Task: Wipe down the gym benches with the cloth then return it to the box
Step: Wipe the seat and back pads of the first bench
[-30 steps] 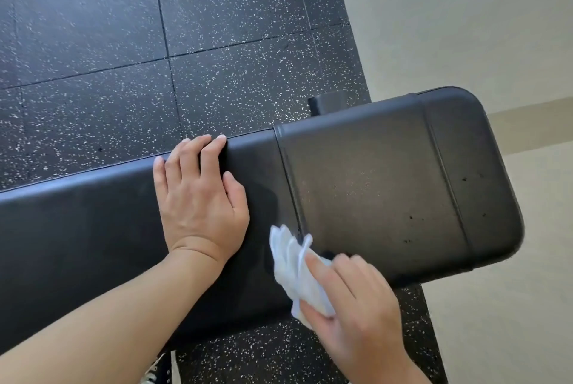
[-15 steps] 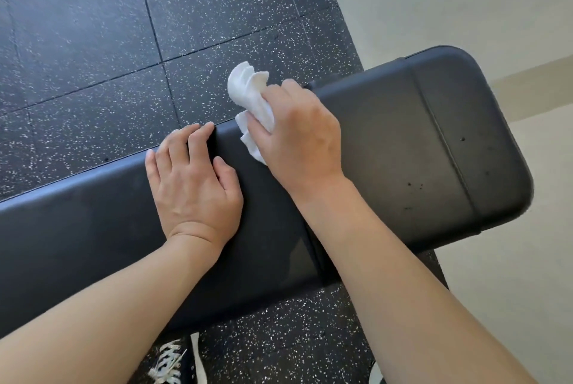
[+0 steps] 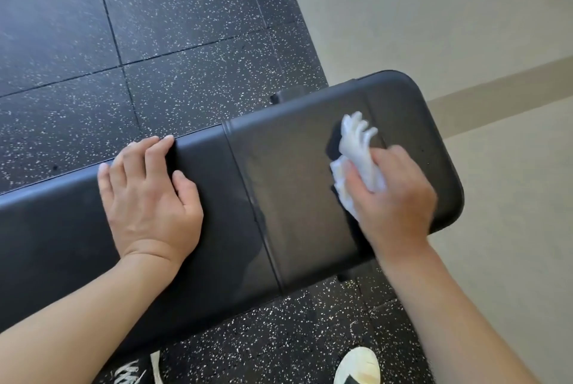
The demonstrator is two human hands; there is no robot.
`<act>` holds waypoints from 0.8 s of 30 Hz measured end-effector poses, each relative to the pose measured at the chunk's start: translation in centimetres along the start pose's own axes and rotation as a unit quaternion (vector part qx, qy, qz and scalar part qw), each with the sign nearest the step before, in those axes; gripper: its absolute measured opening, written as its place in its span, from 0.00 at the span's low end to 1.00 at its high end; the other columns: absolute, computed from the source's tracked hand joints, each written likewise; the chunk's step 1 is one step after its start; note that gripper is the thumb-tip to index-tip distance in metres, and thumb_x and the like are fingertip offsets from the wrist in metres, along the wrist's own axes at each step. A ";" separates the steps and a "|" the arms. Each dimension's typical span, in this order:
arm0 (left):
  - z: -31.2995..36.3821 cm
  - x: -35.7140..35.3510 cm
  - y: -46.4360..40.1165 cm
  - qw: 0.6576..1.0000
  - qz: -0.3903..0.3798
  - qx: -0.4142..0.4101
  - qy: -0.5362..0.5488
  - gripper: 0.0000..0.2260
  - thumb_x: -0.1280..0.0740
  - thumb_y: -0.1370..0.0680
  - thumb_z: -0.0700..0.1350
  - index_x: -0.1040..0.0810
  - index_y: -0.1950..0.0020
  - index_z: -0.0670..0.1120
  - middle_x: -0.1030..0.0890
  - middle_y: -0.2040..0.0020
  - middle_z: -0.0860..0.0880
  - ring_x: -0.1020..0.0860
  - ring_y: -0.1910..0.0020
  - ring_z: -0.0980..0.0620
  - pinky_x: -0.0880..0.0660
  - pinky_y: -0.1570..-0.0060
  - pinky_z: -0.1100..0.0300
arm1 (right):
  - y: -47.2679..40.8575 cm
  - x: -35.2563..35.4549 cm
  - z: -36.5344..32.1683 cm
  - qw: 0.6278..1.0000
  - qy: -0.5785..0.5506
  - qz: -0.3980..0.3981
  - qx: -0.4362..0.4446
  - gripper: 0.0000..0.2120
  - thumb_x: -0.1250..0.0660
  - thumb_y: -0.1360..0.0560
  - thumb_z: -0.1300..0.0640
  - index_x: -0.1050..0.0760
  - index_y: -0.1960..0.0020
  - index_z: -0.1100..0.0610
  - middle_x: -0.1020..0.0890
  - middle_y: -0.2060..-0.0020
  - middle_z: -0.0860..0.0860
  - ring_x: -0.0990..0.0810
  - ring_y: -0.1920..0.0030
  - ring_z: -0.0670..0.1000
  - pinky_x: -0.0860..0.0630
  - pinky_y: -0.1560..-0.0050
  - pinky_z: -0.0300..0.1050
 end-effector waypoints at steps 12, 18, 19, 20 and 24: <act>-0.3 -0.6 -0.1 1.000 -0.001 -0.003 -0.004 0.23 0.44 0.22 0.49 0.30 0.27 0.48 0.28 0.28 0.44 0.32 0.28 0.36 0.43 0.23 0.34 | 3.6 -3.7 -11.3 0.969 -0.131 -0.157 0.136 0.13 0.29 0.21 0.47 0.18 0.47 0.56 0.26 0.60 0.51 0.29 0.61 0.53 0.28 0.61 0.52; -0.2 -0.3 -0.1 1.000 0.003 -0.013 -0.012 0.24 0.43 0.22 0.48 0.28 0.26 0.45 0.27 0.29 0.42 0.31 0.28 0.35 0.42 0.23 0.35 | 1.3 -0.3 -1.4 0.987 -0.064 -0.096 0.108 0.07 0.29 0.20 0.51 0.16 0.47 0.53 0.29 0.63 0.47 0.30 0.64 0.50 0.29 0.63 0.45; -0.2 -0.3 -0.1 1.000 0.002 -0.013 -0.012 0.24 0.43 0.22 0.48 0.28 0.26 0.45 0.27 0.29 0.42 0.32 0.28 0.36 0.42 0.23 0.35 | -0.2 -0.4 -0.5 0.991 -0.053 -0.090 0.088 0.08 0.31 0.19 0.50 0.17 0.50 0.53 0.29 0.63 0.46 0.30 0.64 0.50 0.30 0.64 0.45; -0.3 -0.4 -0.1 1.000 -0.001 -0.012 -0.010 0.24 0.43 0.22 0.48 0.28 0.26 0.45 0.27 0.29 0.43 0.32 0.27 0.36 0.43 0.22 0.35 | -1.6 -0.8 -0.1 0.993 -0.040 -0.084 0.067 0.09 0.32 0.19 0.50 0.18 0.53 0.53 0.30 0.64 0.46 0.31 0.65 0.50 0.31 0.65 0.45; -0.4 -0.3 -0.1 1.000 -0.010 -0.006 -0.005 0.24 0.42 0.22 0.48 0.28 0.26 0.46 0.27 0.28 0.44 0.32 0.25 0.37 0.44 0.21 0.36 | -6.6 -4.4 -3.7 0.997 -0.002 -0.077 0.003 0.13 0.30 0.22 0.48 0.23 0.61 0.54 0.28 0.65 0.48 0.28 0.65 0.53 0.31 0.66 0.49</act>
Point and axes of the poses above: each hand's wrist, its own y-axis away from the middle knuckle, its own x-axis out of the back of the hand, z = x × y, the point moved 2 cm from there along -y, towards the middle knuckle
